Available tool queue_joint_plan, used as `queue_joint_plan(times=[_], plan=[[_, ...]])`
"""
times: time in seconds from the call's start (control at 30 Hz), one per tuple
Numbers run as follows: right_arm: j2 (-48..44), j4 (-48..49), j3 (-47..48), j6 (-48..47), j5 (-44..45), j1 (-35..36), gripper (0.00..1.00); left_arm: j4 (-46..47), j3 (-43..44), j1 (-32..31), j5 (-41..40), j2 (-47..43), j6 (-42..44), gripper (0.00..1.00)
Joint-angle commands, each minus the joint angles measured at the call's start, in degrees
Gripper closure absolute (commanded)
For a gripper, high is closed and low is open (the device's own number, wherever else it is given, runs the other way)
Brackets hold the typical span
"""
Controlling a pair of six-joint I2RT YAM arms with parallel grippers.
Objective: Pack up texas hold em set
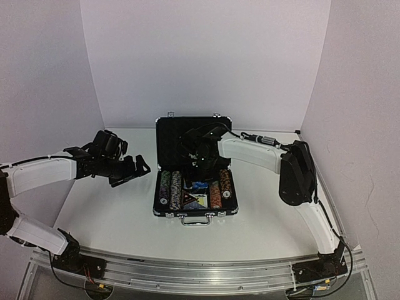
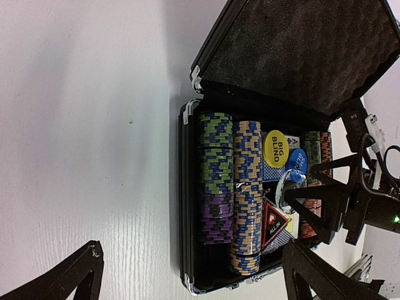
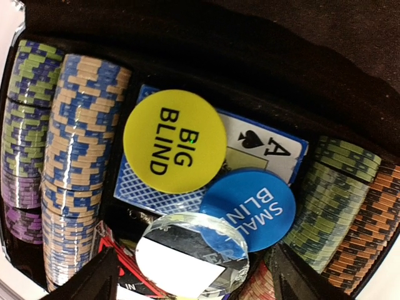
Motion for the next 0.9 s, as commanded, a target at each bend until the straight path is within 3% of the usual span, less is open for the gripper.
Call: queue_joint_plan(times=[0.0,0.13,0.23,0.47,0.63,0.87], plan=[[-5.42,-0.61,0.87,-0.15,5.21,-0.01,0.14,1.55,0.14,0.33,-0.59,-0.98,-0.89,0.0],[-9.58,-0.14,0.06,-1.82,6.76,-1.62,0.05,2.72,2.63,0.42,-0.82,0.12,-0.09,0.0],[-13.49,1.88,-2.86,-2.55,4.94,-5.28,0.03,3.82,5.71,1.37,-0.38,1.94,0.7,0.0],[-22.88,14.05,-15.84,-2.33,-9.25,-19.65,0.03,8.68,12.26,13.31,9.71,10.02,-0.22,0.0],[-19.77,16.91,-13.67,0.26,-19.13,-28.39,0.04,12.11,21.44,21.95,23.06,22.19,-2.21,0.0],[-10.41,20.54,-6.11,9.44,-26.37,-36.42,0.05,7.81,41.55,23.11,31.16,43.39,-1.86,0.0]])
